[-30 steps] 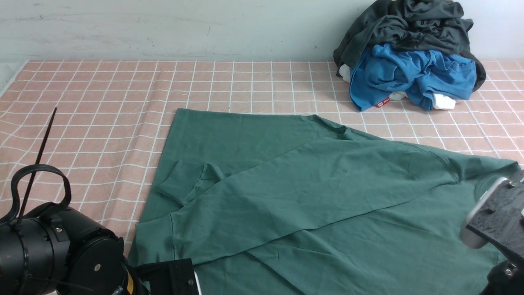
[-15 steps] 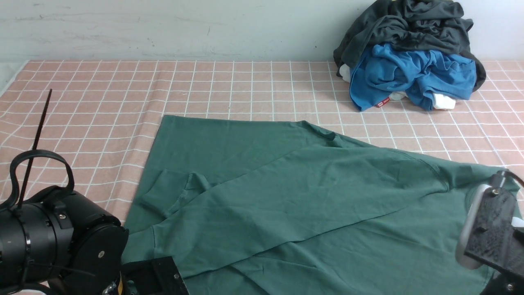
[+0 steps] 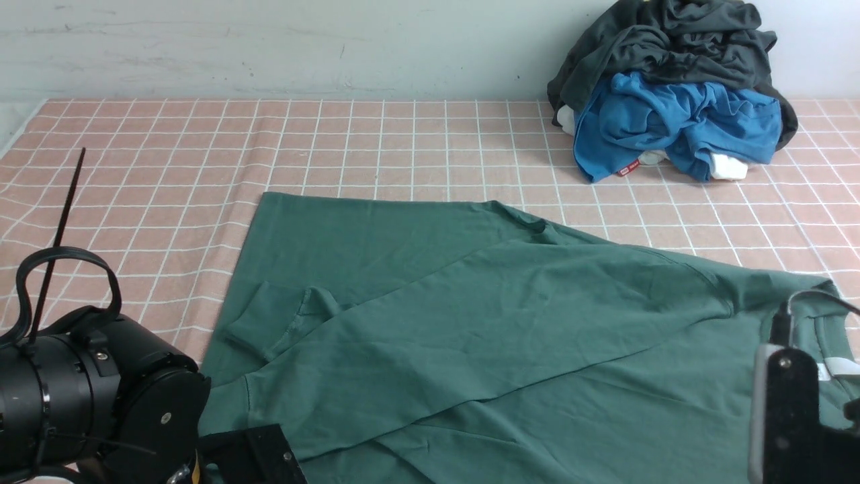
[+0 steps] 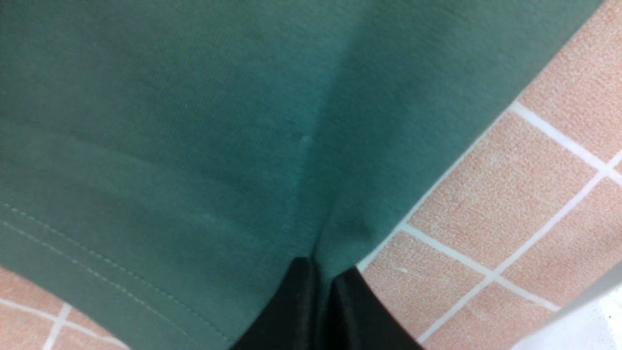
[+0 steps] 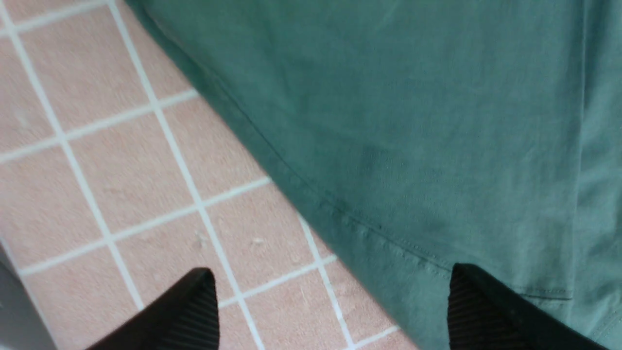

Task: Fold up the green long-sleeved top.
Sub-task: Use both arms simultaneously to clamp the lower edge of the clothing fabric

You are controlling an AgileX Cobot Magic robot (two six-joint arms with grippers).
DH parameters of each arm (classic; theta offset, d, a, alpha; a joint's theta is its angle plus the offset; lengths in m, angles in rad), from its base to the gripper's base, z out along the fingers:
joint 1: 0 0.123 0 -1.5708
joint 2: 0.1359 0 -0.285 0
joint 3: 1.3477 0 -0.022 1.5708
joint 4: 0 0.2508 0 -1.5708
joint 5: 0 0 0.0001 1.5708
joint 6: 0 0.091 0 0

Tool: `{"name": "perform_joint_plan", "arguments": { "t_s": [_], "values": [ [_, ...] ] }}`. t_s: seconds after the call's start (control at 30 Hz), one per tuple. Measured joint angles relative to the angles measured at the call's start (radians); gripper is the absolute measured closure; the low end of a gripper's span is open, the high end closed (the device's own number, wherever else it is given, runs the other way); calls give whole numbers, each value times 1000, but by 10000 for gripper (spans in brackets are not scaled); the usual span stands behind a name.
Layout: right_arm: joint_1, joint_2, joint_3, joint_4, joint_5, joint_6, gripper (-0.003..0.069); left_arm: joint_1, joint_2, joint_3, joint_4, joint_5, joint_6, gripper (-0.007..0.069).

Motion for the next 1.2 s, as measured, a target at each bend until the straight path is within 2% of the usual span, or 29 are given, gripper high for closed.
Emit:
{"name": "perform_joint_plan", "arguments": {
  "t_s": [0.17, 0.43, 0.77, 1.0, 1.2],
  "values": [
    [0, 81, 104, -114, -130, 0, 74, 0, 0, 0, -7, -4, 0, 618],
    [0, 232, 123, -159, -331, 0, 74, 0, 0, 0, -7, -7, 0, 618],
    [2, 305, 114, -221, -350, 13, 81, 0, 0, 0, -7, -11, 0, 618],
    [2, 317, 77, -279, -351, 104, 137, 0, 0, 1, -7, -13, 0, 618],
    [2, 319, 72, -278, -354, 113, 189, 0, 0, 1, -7, -13, 0, 618]
  ]
}}
